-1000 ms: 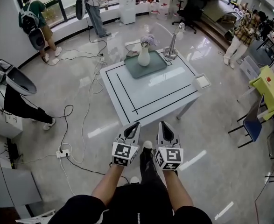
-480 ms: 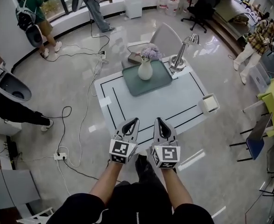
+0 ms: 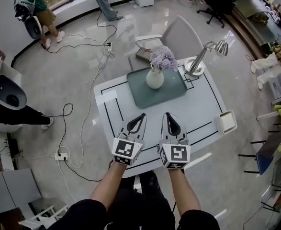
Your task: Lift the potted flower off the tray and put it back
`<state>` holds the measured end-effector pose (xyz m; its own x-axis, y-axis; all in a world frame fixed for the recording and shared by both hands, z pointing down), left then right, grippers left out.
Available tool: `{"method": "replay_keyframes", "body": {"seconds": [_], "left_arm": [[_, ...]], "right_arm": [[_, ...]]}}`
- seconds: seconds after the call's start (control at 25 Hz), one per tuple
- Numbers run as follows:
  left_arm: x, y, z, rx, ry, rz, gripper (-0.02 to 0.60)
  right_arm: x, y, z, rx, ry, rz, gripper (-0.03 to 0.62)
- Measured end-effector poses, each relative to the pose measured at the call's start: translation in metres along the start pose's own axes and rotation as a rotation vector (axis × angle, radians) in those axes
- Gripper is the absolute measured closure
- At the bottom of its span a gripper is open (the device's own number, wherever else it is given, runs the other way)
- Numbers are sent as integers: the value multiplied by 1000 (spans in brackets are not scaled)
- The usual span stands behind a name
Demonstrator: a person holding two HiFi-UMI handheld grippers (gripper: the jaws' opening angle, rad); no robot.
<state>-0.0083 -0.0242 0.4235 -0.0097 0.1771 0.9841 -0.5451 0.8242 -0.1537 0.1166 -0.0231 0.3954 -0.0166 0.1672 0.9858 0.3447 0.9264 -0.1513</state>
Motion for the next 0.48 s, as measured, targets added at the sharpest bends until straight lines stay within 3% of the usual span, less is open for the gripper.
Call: {"method": "replay_keyframes", "body": {"seconds": [0.48], "left_arm": [[33,-85,62,-7,22,-12,575]], "right_arm": [[44,-104,-30,10,27,9,586]]}}
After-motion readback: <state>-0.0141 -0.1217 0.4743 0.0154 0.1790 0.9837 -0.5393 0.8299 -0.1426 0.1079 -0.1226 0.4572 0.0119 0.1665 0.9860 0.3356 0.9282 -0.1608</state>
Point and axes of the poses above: the fingertips, and each gripper's own axes: y backward along the fingers, z to its left, x out of its underside, the point moved 5 cm from there along y, backward along the fingers, and after that the axes turned 2 degrees about -z, right-handed, at the moved point
